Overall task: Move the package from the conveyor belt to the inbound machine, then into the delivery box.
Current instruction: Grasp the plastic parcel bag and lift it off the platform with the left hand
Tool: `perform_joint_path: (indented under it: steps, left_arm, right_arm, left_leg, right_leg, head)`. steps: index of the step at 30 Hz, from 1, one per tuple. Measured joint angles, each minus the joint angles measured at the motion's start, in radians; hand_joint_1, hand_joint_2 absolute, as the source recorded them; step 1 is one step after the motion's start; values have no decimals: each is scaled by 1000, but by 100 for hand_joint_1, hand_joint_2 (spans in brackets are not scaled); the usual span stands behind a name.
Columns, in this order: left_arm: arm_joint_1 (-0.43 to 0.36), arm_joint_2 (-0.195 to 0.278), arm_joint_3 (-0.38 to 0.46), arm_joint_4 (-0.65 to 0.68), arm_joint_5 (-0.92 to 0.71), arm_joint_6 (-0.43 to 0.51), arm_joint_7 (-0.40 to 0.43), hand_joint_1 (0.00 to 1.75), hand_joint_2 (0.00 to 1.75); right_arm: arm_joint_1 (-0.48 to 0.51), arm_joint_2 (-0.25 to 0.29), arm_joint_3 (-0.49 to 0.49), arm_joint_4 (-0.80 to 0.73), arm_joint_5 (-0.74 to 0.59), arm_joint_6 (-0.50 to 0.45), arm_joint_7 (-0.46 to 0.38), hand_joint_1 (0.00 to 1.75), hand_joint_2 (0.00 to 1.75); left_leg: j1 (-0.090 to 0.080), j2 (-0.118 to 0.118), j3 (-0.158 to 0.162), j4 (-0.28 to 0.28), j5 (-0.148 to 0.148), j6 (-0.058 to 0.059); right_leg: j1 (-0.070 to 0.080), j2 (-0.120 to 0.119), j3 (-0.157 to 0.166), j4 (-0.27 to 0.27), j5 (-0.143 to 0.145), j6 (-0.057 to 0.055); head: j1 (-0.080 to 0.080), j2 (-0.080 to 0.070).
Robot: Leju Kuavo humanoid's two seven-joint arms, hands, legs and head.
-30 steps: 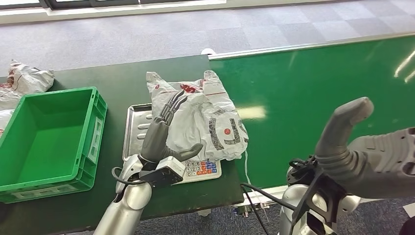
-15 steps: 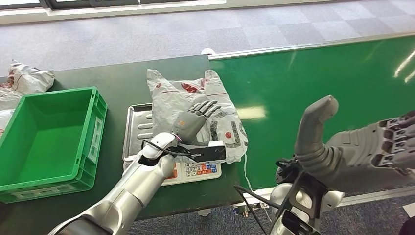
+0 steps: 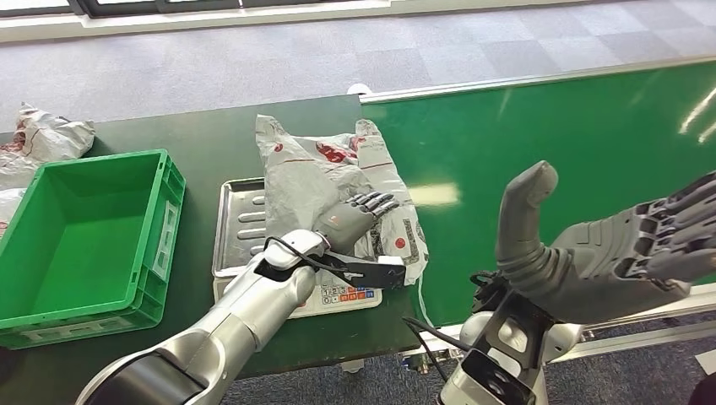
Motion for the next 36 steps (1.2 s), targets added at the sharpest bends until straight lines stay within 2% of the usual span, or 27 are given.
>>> perform_joint_path:
  steps: [5,22,25,29,33,36]
  left_arm:
    - [-4,-4,-3,16,1,-23,-18,175,175]
    - [-10,3,-3,25,3,-5,-12,175,175]
    - [-7,9,0,17,35,90,-36,175,175]
    - [-5,21,49,-49,162,325,-91,175,175]
    - [-6,67,144,-189,162,531,-18,175,175]
    - [-8,99,195,-263,137,578,20,175,175]
  right_arm:
    - [0,0,0,6,6,0,0,0,175]
    - [0,0,4,29,-9,0,0,0,175]
    - [1,0,5,31,-8,0,0,0,175]
    - [6,-1,1,31,0,0,0,0,175]
    - [22,-5,-8,24,6,0,0,0,175]
    - [30,-8,-14,17,6,-1,0,0,175]
  left_leg:
    - [0,0,0,0,0,0]
    - [0,0,0,0,0,0]
    - [0,0,0,0,0,0]
    - [0,0,0,0,0,0]
    - [1,1,0,0,0,-1]
    - [1,-1,-1,0,1,-1]
  right_leg:
    - [0,0,0,0,0,0]
    - [0,0,0,0,0,0]
    - [0,0,0,0,0,0]
    - [0,0,0,0,0,0]
    - [1,1,-1,1,0,0]
    - [1,-1,-1,1,0,0]
  head:
    - [0,0]
    - [0,0]
    - [0,0]
    - [0,0]
    - [0,0]
    - [0,0]
